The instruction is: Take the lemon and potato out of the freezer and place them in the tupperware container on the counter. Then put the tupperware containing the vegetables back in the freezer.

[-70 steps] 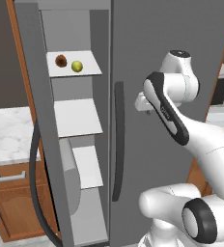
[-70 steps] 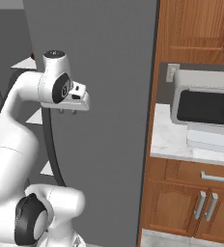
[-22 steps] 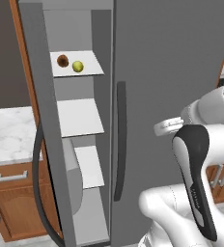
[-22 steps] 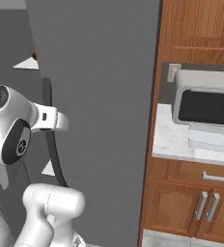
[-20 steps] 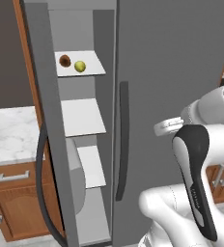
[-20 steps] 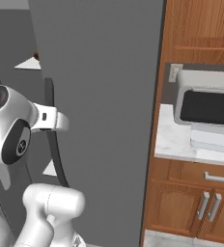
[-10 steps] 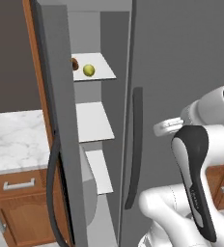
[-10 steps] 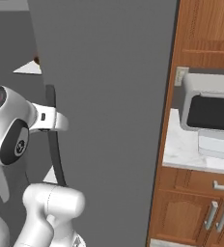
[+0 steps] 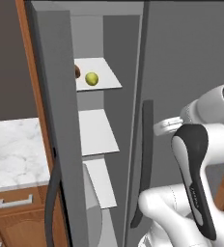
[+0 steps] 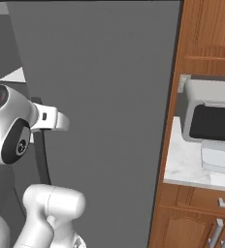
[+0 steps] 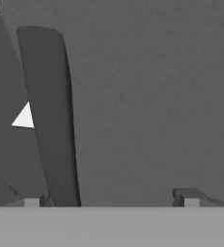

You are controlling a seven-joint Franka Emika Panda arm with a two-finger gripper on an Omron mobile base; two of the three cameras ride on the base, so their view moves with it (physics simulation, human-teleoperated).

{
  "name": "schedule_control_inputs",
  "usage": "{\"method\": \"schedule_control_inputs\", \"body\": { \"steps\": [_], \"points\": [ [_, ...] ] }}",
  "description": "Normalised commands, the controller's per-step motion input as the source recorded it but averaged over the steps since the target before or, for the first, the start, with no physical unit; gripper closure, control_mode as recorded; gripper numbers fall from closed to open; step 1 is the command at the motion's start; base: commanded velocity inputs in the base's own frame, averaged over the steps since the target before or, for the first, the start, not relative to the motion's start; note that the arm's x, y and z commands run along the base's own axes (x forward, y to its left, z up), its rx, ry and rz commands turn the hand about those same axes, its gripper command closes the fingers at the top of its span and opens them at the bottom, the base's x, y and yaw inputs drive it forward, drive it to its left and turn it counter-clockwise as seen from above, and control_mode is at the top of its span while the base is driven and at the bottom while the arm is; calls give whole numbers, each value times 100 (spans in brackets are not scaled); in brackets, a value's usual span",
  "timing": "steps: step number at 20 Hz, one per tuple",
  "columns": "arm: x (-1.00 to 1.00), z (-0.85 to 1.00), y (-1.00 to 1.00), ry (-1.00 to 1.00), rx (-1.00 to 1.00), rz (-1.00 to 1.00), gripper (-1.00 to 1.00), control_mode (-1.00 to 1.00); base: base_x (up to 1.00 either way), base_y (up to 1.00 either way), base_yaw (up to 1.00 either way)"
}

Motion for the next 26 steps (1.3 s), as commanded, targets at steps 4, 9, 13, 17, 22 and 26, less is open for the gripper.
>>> {"method": "schedule_control_inputs", "body": {
  "steps": [4, 9, 13, 17, 22, 26],
  "points": [
    [0, 0, 0, 0, 0, 0, -100, 100, 3, 57, 0],
    [0, 0, 0, 0, 0, 0, -100, 100, 10, 60, 0],
    [0, 0, 0, 0, 0, 0, -100, 100, 17, 59, 0],
    [0, 0, 0, 0, 0, 0, -100, 100, 17, 37, 0],
    [-1, 23, 6, -1, 1, 0, -100, -100, 1, 5, 0],
    [-27, 70, 0, -20, 3, 0, -100, -100, 0, 0, 0]
  ]
}}
